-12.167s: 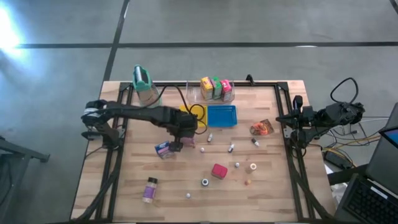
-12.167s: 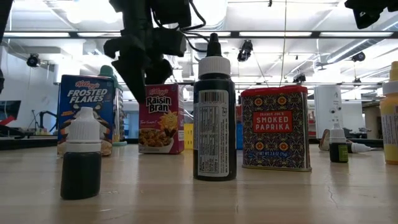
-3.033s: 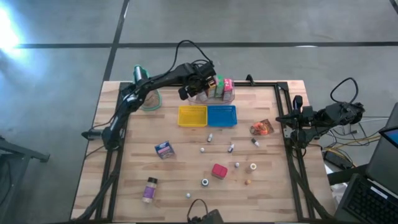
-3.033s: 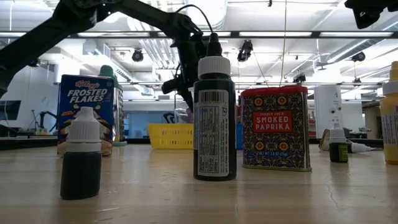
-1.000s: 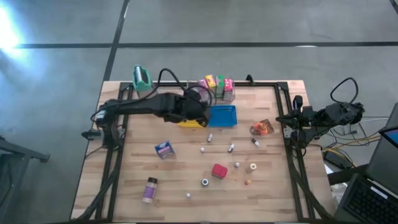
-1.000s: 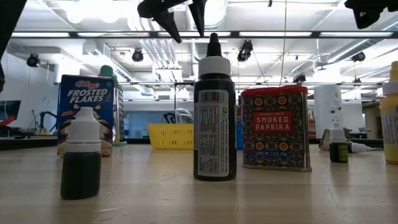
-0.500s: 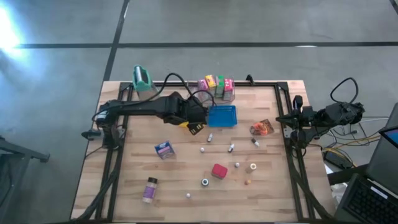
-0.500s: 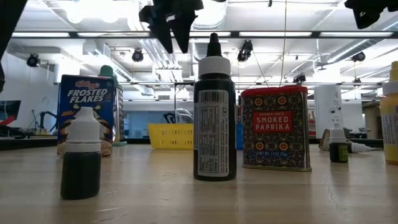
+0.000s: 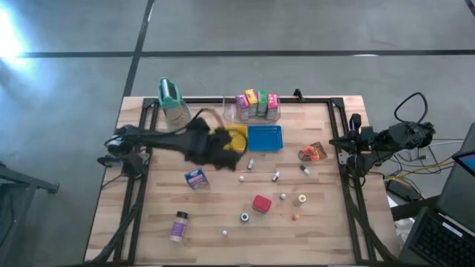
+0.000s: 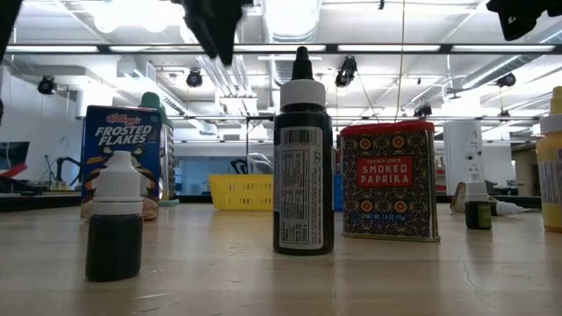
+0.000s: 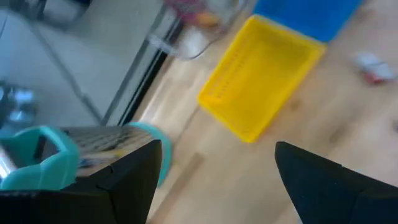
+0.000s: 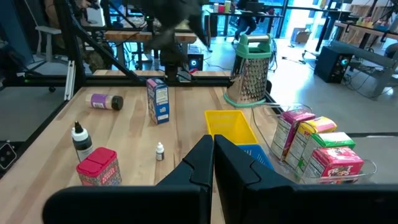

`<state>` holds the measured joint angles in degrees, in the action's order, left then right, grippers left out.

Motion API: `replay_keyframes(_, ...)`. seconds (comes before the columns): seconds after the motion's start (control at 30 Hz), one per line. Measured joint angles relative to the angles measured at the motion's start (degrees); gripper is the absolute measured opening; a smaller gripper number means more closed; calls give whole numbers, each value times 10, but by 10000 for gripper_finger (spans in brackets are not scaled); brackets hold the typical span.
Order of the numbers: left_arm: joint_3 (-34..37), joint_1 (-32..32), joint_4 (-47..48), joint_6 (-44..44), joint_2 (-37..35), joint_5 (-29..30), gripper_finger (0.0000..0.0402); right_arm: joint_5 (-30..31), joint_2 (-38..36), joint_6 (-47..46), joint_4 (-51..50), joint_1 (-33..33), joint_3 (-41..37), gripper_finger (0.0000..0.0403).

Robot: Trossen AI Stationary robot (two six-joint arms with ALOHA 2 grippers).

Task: Pick & Place Kitchen Items
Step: Put the blue cereal box into the transparent bin

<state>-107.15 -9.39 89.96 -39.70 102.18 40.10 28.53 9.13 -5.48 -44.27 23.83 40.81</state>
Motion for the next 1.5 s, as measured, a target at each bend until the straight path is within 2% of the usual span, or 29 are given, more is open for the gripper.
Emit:
replay_keyframes(0.1,6,-64,-10,-4,-28,0,316,0,0,0,0,0,0,8)
replay_keyframes(0.3,6,-176,1,-104,-86,-7,316,0,0,0,0,0,0,8)
replay_keyframes(0.53,6,-231,1,-149,-110,-111,316,0,0,0,0,0,0,8)
replay_keyframes(0.8,42,-235,0,-159,-110,-160,316,0,0,0,0,0,0,8)
replay_keyframes(0.97,87,-231,1,-196,-111,-162,316,0,0,0,0,0,0,8)
replay_keyframes(1.13,145,-217,0,-217,-119,-191,316,0,0,0,0,0,0,8)
replay_keyframes(1.5,248,-171,-5,-207,-185,-208,316,0,0,0,0,0,0,8)
